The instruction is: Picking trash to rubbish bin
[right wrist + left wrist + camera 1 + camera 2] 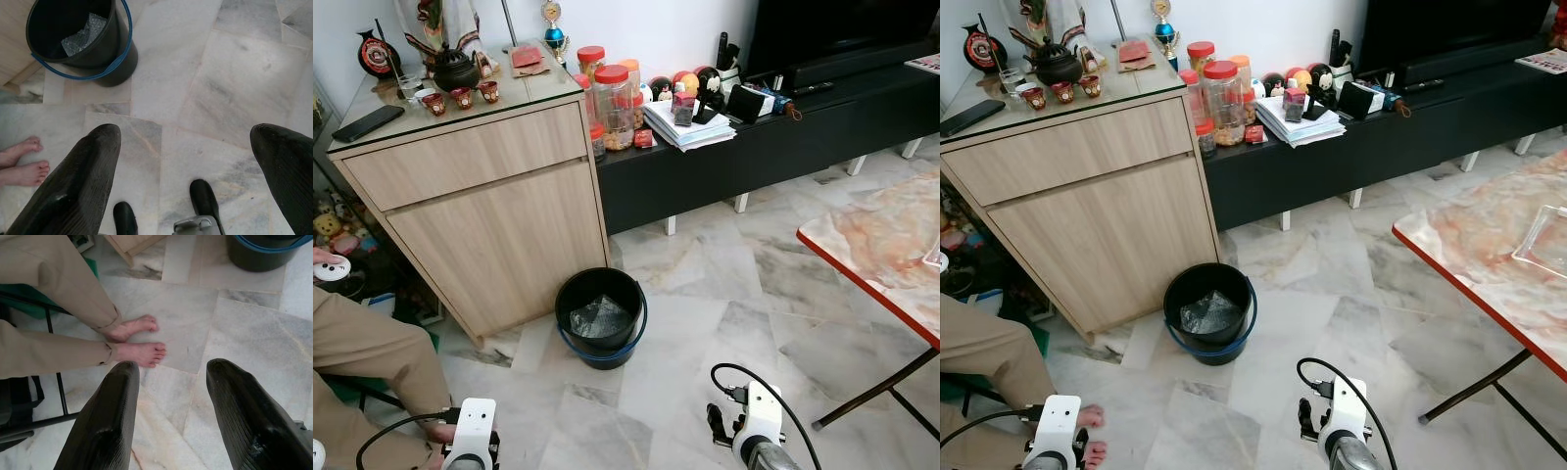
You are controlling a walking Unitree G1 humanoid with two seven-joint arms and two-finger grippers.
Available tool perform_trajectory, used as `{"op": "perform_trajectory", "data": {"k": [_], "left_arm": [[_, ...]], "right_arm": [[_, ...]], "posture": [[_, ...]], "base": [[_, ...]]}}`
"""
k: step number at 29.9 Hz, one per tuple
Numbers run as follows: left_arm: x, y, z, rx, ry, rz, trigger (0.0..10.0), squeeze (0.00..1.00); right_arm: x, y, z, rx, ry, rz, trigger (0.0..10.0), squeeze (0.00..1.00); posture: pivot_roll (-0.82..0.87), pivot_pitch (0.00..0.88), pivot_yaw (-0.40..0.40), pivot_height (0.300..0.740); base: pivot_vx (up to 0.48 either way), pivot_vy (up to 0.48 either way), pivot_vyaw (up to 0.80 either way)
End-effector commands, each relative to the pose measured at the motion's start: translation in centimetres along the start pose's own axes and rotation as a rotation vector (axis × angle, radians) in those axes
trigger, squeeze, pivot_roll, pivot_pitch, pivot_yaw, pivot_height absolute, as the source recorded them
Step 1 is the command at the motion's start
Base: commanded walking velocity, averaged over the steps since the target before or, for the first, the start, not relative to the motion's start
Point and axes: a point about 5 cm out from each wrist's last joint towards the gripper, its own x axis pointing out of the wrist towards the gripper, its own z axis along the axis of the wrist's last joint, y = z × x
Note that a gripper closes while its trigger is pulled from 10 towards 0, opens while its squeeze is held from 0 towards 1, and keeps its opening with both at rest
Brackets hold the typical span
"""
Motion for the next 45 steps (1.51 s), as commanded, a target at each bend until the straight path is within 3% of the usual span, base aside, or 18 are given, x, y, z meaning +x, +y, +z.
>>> {"op": "perform_trajectory", "data": {"k": [1, 7, 45], "left_arm": [[0.03, 0.45, 0.07, 0.021, -0.006, 0.005, 10.0, 0.00], [-0.01, 0.33, 0.01, 0.019, -0.007, 0.010, 10.0, 0.00], [-0.38, 0.07, -0.88, 0.038, 0.002, 0.007, 10.0, 0.00]], "right_arm": [[0.15, 0.33, 0.47, 0.011, -0.013, 0.001, 10.0, 0.00], [0.11, 0.17, 0.40, 0.008, -0.012, -0.003, 10.0, 0.00], [0.12, 0.40, 0.38, -0.020, -0.008, 0.019, 10.0, 0.00]], "posture": [[0.10, 0.000, 0.100, 0.740], [0.10, 0.000, 0.098, 0.740], [0.10, 0.000, 0.091, 0.740]], "base": [[0.000, 0.000, -0.74], [0.000, -0.379, -0.74], [0.000, 0.000, -0.75]]}}
